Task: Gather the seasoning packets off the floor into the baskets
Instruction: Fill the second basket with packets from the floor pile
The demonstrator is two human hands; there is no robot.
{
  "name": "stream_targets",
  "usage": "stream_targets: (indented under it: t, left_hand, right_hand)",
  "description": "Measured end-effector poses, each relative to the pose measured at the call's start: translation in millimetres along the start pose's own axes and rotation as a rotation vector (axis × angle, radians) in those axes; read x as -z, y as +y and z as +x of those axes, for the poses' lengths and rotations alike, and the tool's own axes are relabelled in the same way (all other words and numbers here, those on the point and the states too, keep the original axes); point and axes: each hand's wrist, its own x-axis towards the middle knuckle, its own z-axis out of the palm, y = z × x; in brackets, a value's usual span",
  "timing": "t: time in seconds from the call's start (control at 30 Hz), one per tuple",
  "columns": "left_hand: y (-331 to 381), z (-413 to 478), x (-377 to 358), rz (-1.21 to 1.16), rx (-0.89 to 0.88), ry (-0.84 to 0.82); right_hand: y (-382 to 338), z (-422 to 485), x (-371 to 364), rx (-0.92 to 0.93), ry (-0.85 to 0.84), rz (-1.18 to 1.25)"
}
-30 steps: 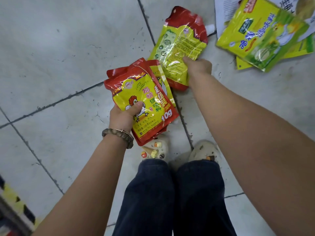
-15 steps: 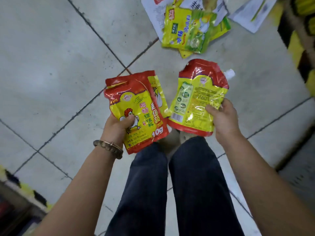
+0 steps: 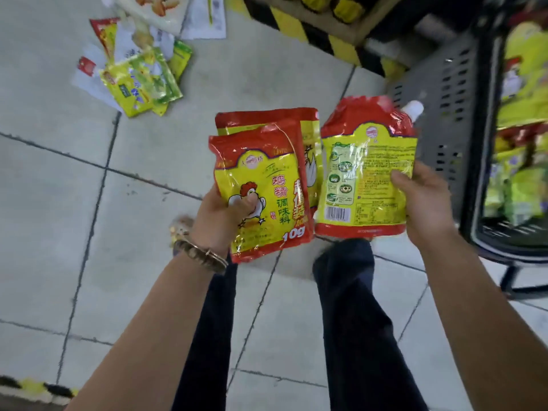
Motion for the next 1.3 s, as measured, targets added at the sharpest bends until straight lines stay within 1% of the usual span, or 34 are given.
stream_targets:
  t: [0.1,0.17,0.27,0.37,0.5,0.57,0.67,0.77,0.83,0.93,1.0,1.03,1.07,1.1,1.13,1.17,1.23,1.3]
  left_hand:
    - [-13.5,-13.7,-97.9,0.036,-0.012,-0.095]
    - [-24.6,-21.4,-166.5,0.065,-0.042,-0.151]
    - [-42.6,-34.7,-269.7,0.105,-0.078,-0.236]
    - [-68.2,-35.3,-359.2,0.161,-0.085,-0.263]
    - [-102.2,-9.8,-444.0,0.23,-0.116,-0.177]
    - [-114.1,12.3,-468.2,0.274,-0.082,-0.098]
    - [-125.6,40.7,-482.0,0.393,-0.022,0.027]
    - [-135.1,47.1,-483.9,0.484,-0.021,0.136]
    - [-138.6,38.9,-481.4,0.469,-0.038,0.228]
    - [-139.4,28.1,-474.7,0.481,-0.07,0.33]
    - [-140.3,24.7,-470.3,0.475,-0.128,0.328]
    - [-137.9,20.7,-470.6,0.507,-0.202,0.304]
    - [-136.4,16.9,-470.5,0.587,-0.319,0.288]
    - [-138.0,16.3,-469.7,0.726,-0.457,0.278]
    - [-139.7,17.3,-469.7,0.903,-0.57,0.247]
    - [-141.2,20.7,-469.9,1.105,-0.613,0.193]
    - [-141.1,34.0,-471.8,1.47,-0.559,0.026]
    - [-137.1,48.6,-475.3,1.681,-0.546,-0.098]
  right_hand:
    - [-4.5,4.1,100.6,0.032,0.123,0.064]
    - [-4.8,8.0,169.2,0.036,0.235,0.097]
    - [1.3,20.1,266.2,0.027,0.421,0.009]
    - [13.0,44.9,341.1,0.054,0.456,-0.081]
    - [35.1,104.4,395.8,0.11,0.461,-0.185]
    - [49.8,139.2,403.9,0.122,0.437,-0.253]
    - [71.8,177.6,396.2,0.078,0.396,-0.482]
    - [83.9,190.8,382.5,0.001,0.473,-0.708]
    - [86.1,191.1,376.6,-0.012,0.543,-0.745]
    - [88.9,189.1,372.5,0.129,0.601,-0.681]
    - [90.6,182.4,367.7,0.201,0.573,-0.739]
    - [91.9,176.9,363.5,0.235,0.557,-0.791]
    - [94.4,170.8,357.9,0.274,0.523,-0.837]
    - [97.3,165.1,351.8,0.301,0.474,-0.879]
    - [99.6,160.5,346.6,0.305,0.408,-0.925]
    - [102.3,159.0,342.7,0.281,0.334,-0.981]
    - [106.6,160.9,338.5,0.217,0.22,-1.069]
    - [109.4,165.6,335.6,0.193,0.167,-1.091]
